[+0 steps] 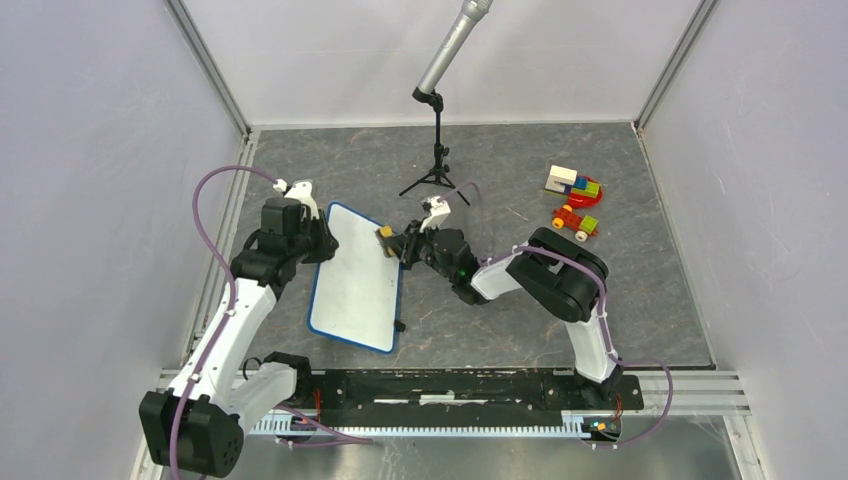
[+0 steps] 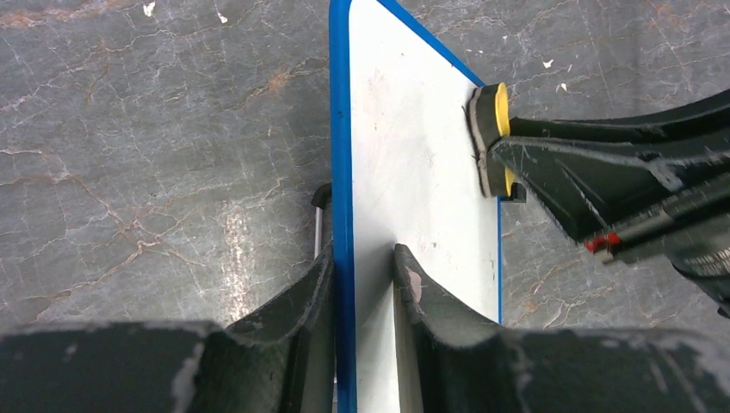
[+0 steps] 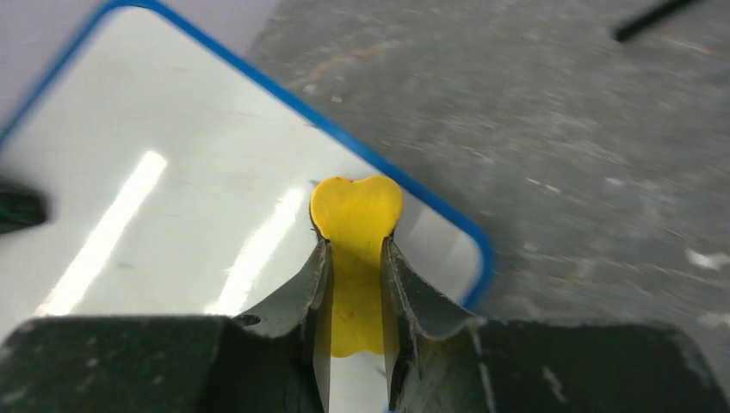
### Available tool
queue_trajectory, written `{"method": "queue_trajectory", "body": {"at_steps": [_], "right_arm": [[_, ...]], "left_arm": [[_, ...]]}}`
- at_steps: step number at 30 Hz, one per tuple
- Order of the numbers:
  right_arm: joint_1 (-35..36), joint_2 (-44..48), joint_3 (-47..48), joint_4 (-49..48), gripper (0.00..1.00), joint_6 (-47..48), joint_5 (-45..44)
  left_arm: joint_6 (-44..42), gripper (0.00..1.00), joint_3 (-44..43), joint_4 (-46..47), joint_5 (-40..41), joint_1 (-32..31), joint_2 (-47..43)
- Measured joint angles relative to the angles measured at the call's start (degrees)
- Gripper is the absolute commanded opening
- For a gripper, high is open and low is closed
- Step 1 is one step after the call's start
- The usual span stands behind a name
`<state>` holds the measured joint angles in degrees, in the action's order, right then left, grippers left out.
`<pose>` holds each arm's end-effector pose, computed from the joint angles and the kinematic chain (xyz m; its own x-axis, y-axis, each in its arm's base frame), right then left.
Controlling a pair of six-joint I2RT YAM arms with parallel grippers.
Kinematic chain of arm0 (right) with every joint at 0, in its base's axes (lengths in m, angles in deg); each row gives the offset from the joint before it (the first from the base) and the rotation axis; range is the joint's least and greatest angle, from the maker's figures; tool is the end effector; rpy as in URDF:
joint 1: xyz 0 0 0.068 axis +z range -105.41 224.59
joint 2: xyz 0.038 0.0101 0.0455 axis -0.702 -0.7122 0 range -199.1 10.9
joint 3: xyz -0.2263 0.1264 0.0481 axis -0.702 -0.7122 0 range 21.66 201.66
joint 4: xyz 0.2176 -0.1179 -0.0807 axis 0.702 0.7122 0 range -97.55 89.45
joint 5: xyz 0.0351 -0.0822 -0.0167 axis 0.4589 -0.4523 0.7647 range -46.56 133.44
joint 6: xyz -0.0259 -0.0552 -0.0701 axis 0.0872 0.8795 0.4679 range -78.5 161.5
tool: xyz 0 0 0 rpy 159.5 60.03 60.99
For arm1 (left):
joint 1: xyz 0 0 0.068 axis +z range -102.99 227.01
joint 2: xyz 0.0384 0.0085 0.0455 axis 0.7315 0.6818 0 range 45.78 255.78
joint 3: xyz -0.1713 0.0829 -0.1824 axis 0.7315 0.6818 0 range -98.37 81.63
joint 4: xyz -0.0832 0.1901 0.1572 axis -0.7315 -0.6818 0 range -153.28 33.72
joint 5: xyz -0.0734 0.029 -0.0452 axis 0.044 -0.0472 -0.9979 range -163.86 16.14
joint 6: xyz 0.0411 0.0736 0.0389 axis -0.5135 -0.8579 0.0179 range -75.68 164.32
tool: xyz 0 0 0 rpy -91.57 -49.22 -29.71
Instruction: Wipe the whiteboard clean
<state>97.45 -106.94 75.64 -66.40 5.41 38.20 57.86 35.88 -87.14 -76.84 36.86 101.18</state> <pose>0.2819 0.3594 0.1323 -0.4780 0.3405 -0.8097 -0.5660 0.5855 0.5804 0.2410 -0.0477 0.2390 -0.6718 -0.1171 -0.7314 0.0594 0.9757 -0.2109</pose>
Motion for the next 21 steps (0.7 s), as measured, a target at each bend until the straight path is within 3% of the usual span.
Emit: {"method": "queue_trajectory", "body": {"at_steps": [6,14,21], "right_arm": [[-2.03,-0.26,-1.99,2.62,0.17,0.46,-1.68],[1.42,-0.26,8.74,11.3,0.18,6.19,-4.98],[2.47,-0.2,10.27,9.09,0.18,5.51,-2.86]], "left_arm": [[0.0,0.02,0.0,0.0,0.04,-0.44,-0.39],[0.04,0.02,0.0,-0.33,0.2,-0.44,-0.5],[0.09,0.02,0.15,-0.98,0.28,-0.5,-0.68]]}}
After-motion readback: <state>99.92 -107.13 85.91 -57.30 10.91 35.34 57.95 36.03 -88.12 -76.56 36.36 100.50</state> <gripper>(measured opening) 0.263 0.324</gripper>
